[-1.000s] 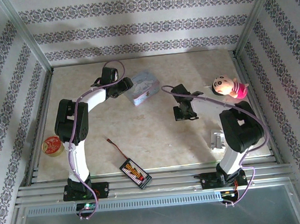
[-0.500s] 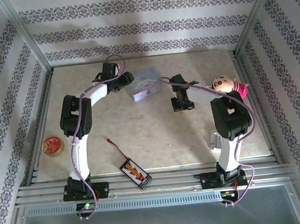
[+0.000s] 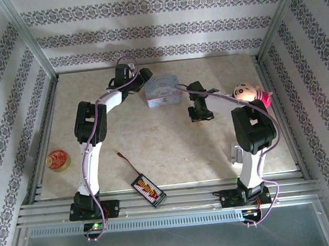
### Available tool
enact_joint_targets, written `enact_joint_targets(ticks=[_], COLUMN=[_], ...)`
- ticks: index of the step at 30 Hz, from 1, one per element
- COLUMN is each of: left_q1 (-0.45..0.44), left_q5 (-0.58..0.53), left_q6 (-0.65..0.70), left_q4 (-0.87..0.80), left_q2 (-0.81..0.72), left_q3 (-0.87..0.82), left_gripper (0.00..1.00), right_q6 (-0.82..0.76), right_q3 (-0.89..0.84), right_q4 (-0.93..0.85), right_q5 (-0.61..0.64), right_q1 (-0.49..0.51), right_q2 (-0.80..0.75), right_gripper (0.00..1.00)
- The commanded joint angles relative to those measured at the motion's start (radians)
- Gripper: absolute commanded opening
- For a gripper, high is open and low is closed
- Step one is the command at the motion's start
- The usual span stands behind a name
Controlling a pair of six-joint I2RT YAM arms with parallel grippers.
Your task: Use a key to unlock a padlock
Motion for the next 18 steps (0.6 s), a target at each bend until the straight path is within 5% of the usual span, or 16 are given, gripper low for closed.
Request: enact_joint_targets(ticks=[1,12,18], left_q1=[0.020,0.103,0.155], left_q5=[-0.057,-0.243,-0.324], left_q6=[0.033,0.107,0.159], left_q4=[0.027,0.078,0.002], left_q2=[-0.119,-0.572,-0.805], left_q3=[-0.089,-0.648,-0.844], left_gripper=[0.82,0.93,0.98], right_q6=[0.008,0.017,0.022], right_q3=[-0.031,-0.052,-0.109], right_q4=[0.037,0.068,0.094], right_q5=[-0.040,-0.064,-0.111], right_q1=[-0.006,-0.012,-0.012], right_q2=[0.014,-0.008,-0.115], right_gripper=[0.20,0.37,0.58])
